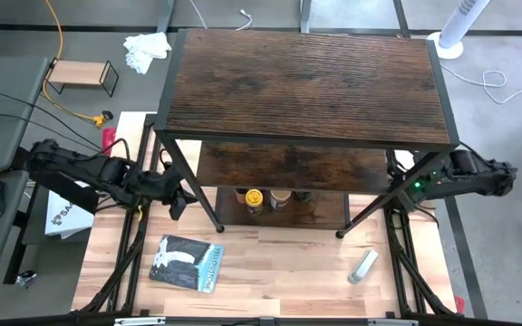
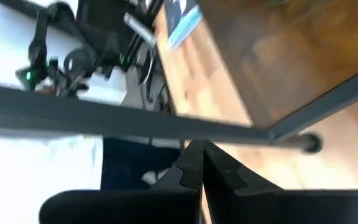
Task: Shelf spices
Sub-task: Remove the black seasoning can from the shelf
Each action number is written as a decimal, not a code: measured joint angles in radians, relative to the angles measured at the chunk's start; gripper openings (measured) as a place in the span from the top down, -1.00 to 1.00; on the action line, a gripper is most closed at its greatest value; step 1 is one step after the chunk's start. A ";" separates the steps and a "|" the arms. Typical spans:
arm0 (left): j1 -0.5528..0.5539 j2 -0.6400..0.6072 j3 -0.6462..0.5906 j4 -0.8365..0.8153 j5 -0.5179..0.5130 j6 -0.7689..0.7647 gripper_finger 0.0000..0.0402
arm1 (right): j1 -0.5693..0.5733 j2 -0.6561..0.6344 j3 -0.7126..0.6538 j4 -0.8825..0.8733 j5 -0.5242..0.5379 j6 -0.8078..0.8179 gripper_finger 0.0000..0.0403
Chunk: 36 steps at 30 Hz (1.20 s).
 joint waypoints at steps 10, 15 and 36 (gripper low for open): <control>-0.016 0.000 0.000 -0.004 -0.050 -0.009 1.00 | 0.229 0.021 0.086 0.009 -0.081 0.232 1.00; -0.016 0.000 0.000 -0.011 -0.061 -0.009 1.00 | 0.345 0.086 0.079 0.032 -0.080 0.300 1.00; -0.013 0.001 0.000 0.011 -0.169 -0.060 1.00 | 0.743 0.340 0.006 0.312 0.807 0.402 1.00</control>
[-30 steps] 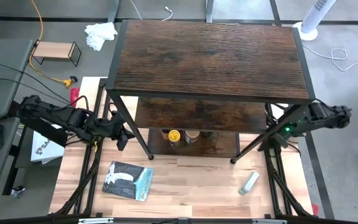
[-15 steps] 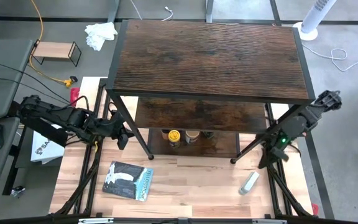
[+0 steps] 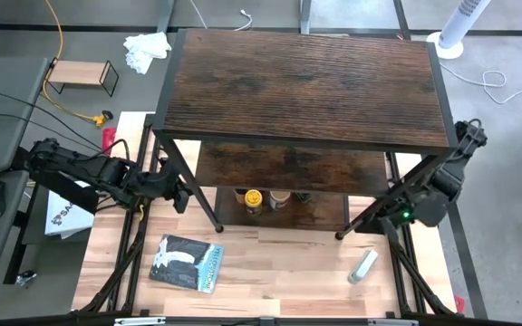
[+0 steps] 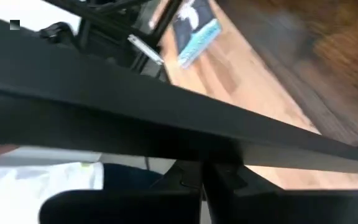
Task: Shelf spices
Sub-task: Remove the black seasoning can from the shelf
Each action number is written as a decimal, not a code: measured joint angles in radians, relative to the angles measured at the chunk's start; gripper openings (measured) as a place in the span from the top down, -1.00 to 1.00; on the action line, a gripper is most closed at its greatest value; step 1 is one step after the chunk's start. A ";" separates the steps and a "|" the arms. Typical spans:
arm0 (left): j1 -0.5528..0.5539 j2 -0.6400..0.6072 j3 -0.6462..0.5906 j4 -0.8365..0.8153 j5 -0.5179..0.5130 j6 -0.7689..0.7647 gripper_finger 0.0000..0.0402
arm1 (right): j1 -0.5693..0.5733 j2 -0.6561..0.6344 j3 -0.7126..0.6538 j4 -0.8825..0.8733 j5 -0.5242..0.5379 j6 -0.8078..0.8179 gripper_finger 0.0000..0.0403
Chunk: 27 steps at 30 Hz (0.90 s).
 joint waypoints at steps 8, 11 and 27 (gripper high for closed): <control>-0.002 0.013 0.000 0.093 0.018 0.006 1.00 | -0.045 0.027 0.002 -0.194 0.163 0.065 1.00; -0.005 0.015 0.000 0.093 0.020 0.006 1.00 | -0.087 0.027 0.001 -0.298 0.240 0.096 1.00; -0.017 0.015 0.000 0.094 -0.008 -0.002 1.00 | -0.423 0.026 -0.001 -0.408 0.329 -0.106 1.00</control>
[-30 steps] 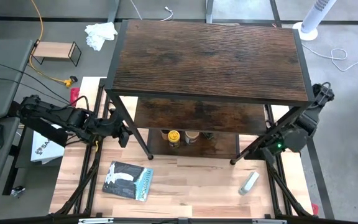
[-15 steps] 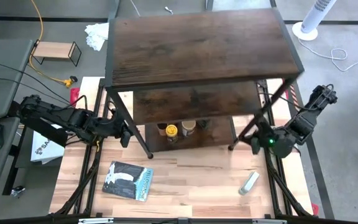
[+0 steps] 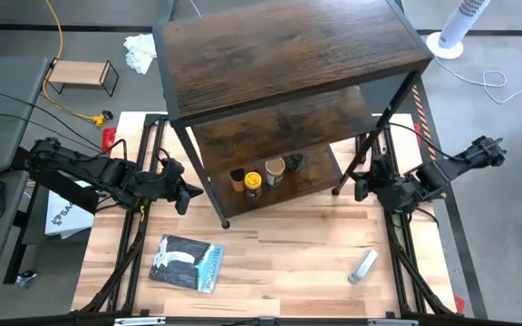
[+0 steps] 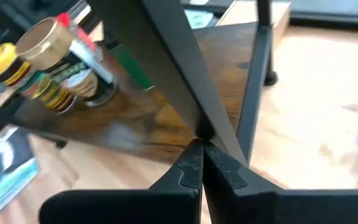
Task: Shelf spices
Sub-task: Remove the black seasoning can from the shelf
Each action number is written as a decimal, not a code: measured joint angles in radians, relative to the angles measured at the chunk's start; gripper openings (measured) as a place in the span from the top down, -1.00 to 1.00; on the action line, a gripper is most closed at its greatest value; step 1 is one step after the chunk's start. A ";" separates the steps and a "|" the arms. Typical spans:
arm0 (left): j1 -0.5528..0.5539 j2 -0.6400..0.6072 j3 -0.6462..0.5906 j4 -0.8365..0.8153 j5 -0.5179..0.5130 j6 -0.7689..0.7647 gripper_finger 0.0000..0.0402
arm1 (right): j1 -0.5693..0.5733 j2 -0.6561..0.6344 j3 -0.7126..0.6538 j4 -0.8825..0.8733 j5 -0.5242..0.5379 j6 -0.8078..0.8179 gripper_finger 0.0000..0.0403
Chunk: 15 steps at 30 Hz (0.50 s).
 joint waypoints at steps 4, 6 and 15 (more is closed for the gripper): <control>0.000 0.000 0.000 0.006 0.000 0.001 1.00 | -0.089 0.000 0.000 0.051 -0.006 -0.116 1.00; 0.000 0.000 0.000 0.015 0.000 0.001 1.00 | -0.133 0.000 0.000 0.082 -0.021 -0.175 1.00; 0.000 0.000 0.000 0.045 -0.033 0.039 1.00 | -0.335 0.002 0.000 0.288 -0.099 -0.437 1.00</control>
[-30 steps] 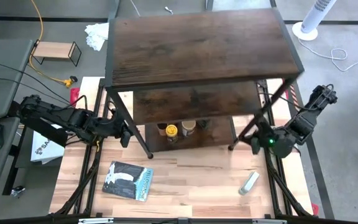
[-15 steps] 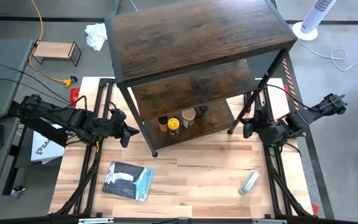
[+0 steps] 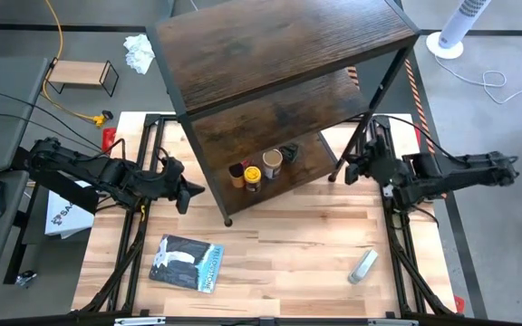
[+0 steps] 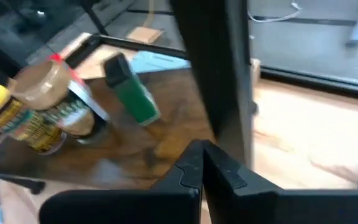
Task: Shelf spices
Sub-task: Remove the black seasoning can from the shelf
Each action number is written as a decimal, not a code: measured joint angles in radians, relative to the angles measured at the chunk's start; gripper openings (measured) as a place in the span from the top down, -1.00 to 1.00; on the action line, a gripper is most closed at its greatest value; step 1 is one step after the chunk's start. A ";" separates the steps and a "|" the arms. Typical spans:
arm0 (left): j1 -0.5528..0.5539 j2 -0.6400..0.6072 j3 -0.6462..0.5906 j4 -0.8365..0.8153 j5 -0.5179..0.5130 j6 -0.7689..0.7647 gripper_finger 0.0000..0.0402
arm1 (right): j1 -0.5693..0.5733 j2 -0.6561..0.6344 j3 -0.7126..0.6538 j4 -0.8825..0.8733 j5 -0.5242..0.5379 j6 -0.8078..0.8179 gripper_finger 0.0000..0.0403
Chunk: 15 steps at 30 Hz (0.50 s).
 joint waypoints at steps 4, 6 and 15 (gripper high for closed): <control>0.000 0.000 0.000 0.002 -0.003 0.014 1.00 | -0.058 -0.002 0.000 0.149 -0.175 -0.096 1.00; 0.000 0.000 0.000 0.003 0.004 0.015 1.00 | -0.048 0.003 0.000 0.255 -0.299 -0.135 1.00; 0.000 0.000 0.000 0.000 0.000 0.017 1.00 | 0.020 0.304 0.090 0.382 -0.306 -0.299 1.00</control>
